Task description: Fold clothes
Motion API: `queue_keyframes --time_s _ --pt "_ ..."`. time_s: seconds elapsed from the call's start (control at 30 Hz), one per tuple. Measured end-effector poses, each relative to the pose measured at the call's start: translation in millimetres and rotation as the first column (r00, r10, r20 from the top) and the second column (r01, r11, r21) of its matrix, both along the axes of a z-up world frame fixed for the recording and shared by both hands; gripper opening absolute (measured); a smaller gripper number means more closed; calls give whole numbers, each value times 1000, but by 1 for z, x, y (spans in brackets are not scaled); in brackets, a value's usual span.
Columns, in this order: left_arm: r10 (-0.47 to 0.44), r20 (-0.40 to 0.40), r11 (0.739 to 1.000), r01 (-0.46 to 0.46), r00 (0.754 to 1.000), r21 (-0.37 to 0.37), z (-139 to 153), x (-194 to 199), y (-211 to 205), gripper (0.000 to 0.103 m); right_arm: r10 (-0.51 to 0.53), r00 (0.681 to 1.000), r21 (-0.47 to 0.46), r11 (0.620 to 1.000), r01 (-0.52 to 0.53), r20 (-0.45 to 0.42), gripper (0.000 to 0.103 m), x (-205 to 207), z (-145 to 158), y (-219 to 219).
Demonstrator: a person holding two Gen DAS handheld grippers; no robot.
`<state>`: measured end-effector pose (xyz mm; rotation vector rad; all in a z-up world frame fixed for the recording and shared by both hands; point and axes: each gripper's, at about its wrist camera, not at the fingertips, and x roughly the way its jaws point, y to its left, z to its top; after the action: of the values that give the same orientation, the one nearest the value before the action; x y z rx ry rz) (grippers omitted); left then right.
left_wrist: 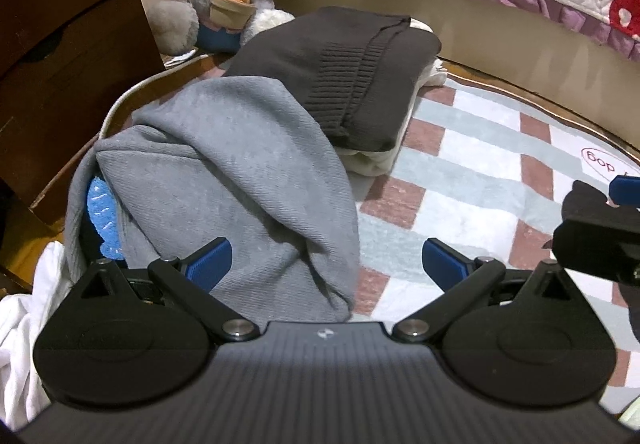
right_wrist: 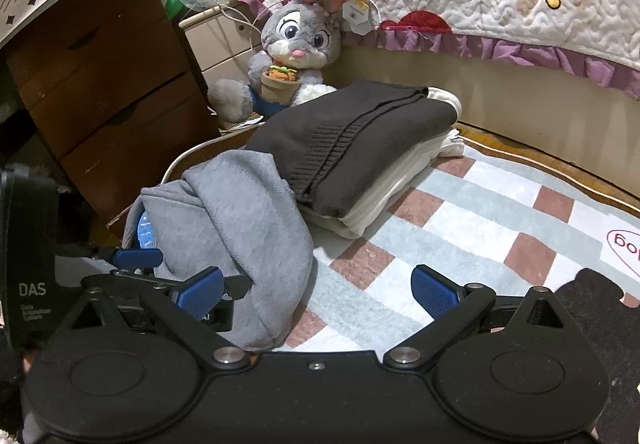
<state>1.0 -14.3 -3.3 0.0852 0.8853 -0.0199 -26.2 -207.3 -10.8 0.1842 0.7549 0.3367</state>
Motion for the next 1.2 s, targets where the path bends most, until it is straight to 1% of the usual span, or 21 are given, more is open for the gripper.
queue_keyframes --time_s 0.33,0.47,0.53,0.6,0.67,0.7,0.73,0.77,0.8,0.87,0.9,0.97,1.03,1.1,1.13,1.2 --pt "15 -7 1000 -15 1000 24 -1 4 -2 103 -39 999 34 999 40 -32 102 3 -11 -14" --pt "25 29 997 -27 999 75 -9 6 4 103 -78 995 33 996 80 -61 102 6 -17 -16" --pt "26 39 996 -29 999 79 -14 10 14 103 -77 996 15 997 78 -54 102 10 -21 -11" --pt "70 35 997 -71 997 35 -18 15 35 103 -76 996 -4 997 76 -48 102 13 -25 -7" --pt "150 47 989 -149 988 -21 -21 18 62 101 -47 999 -8 999 46 -15 102 19 -32 0" --pt "190 54 982 -189 980 -30 -23 19 75 99 -26 1000 -1 1000 26 4 102 21 -37 5" --pt "231 65 973 -231 971 -6 -26 21 85 97 -5 1000 19 1000 4 21 102 25 -44 10" --pt "264 70 964 -265 962 -7 -29 22 97 87 16 999 46 999 -18 35 102 30 -53 15" --pt "286 61 958 -284 956 -51 -31 22 111 80 35 999 68 997 -38 41 102 36 -62 20" --pt "329 40 937 -321 944 -138 -36 24 138 78 79 996 91 992 -82 34 102 52 -80 33" --pt "342 34 927 -332 939 -172 -39 25 149 75 112 993 84 990 -114 31 102 61 -87 43" --pt "348 44 920 -332 937 -211 -43 28 161 72 170 985 82 982 -171 23 102 80 -99 61" --pt "354 53 910 -331 934 -249 -47 31 174 72 194 981 109 975 -192 -1 102 101 -109 71" --pt "354 61 902 -324 933 -285 -51 35 183 72 188 982 130 974 -183 -27 102 124 -119 80" --pt "343 63 902 -309 937 -302 -53 37 183 72 170 984 147 976 -162 -43 102 134 -125 82" --pt "319 60 897 -280 946 -342 -60 42 184 75 132 987 231 967 -107 -96 102 154 -138 78"
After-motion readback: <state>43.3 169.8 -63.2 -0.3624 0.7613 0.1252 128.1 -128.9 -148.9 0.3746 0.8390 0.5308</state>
